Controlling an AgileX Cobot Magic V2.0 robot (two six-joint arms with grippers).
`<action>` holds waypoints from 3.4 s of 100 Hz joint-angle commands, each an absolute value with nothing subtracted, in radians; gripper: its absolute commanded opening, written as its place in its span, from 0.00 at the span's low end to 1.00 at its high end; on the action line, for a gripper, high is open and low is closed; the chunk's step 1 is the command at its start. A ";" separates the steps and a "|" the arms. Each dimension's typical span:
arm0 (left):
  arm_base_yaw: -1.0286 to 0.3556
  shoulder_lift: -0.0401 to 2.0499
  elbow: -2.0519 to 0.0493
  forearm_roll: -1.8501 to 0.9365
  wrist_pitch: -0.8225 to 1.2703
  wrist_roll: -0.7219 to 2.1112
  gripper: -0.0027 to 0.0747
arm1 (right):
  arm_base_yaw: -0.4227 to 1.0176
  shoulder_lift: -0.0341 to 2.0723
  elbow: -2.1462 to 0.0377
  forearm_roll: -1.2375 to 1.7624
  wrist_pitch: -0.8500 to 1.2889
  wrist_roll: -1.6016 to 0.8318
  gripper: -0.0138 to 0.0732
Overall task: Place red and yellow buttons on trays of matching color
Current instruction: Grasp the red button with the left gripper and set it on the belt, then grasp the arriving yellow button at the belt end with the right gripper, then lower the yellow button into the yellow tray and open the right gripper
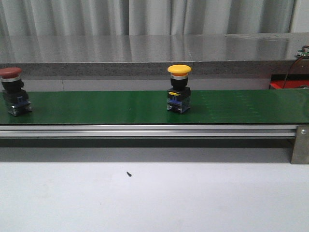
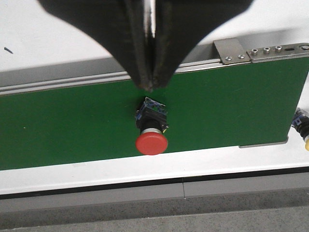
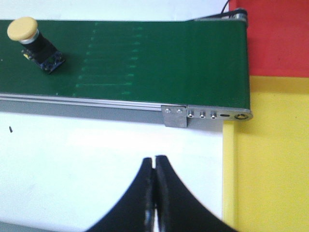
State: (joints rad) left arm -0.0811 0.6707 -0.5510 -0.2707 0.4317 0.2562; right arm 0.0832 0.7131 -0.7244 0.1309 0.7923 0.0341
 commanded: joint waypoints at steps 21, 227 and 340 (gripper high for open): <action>-0.089 0.668 -0.579 -0.284 0.355 0.255 0.01 | 0.084 0.949 -0.873 0.207 0.789 0.032 0.08; -0.089 0.668 -0.579 -0.284 0.353 0.255 0.01 | 0.161 1.674 -1.347 0.164 0.788 -0.196 0.41; -0.089 0.668 -0.579 -0.284 0.353 0.255 0.01 | -0.401 1.394 -1.043 0.152 0.791 -0.163 0.41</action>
